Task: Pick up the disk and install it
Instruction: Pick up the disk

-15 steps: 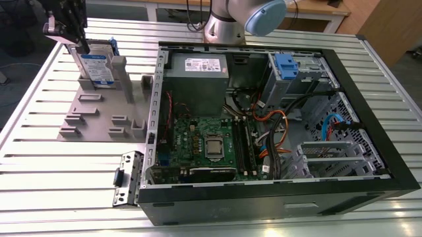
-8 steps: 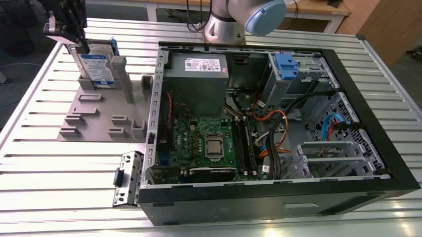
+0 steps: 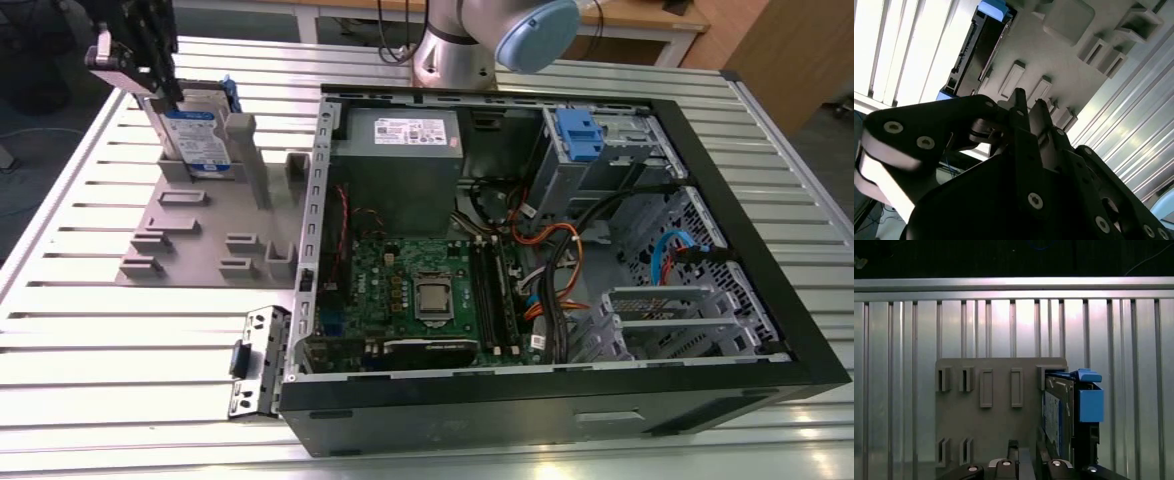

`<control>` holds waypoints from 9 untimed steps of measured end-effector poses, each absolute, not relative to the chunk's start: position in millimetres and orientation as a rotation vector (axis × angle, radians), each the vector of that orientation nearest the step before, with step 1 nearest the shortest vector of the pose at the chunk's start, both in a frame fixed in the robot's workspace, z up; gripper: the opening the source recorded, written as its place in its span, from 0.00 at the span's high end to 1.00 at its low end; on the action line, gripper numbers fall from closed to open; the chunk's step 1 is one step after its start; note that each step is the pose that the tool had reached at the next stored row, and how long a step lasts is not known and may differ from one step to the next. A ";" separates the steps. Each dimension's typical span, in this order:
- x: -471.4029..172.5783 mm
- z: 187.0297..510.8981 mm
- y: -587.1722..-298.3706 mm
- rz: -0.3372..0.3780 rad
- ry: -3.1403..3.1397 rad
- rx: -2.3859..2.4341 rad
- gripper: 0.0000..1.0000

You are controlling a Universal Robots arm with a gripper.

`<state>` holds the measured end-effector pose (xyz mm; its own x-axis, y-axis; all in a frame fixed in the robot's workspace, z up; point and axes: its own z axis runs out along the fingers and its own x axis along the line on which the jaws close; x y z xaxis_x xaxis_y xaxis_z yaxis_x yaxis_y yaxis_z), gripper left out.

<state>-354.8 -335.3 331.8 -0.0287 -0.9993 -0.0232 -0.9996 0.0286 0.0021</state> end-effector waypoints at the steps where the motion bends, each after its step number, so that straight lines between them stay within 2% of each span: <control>1: -354.8 331.8 -335.3 0.028 2.242 -2.179 0.71; 2: -354.8 331.8 -335.3 0.028 2.242 -2.179 0.71; 4: -354.8 331.8 -335.3 0.028 2.242 -2.179 0.59; 5: -354.8 331.8 -335.3 0.028 2.241 -2.179 0.59; 7: -354.8 331.8 -335.3 0.028 2.241 -2.180 0.47; 9: -354.8 331.8 -335.3 0.028 2.241 -2.180 0.47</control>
<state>-354.8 -335.3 331.8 -0.0275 -0.9994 -0.0231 -0.9996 0.0275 0.0021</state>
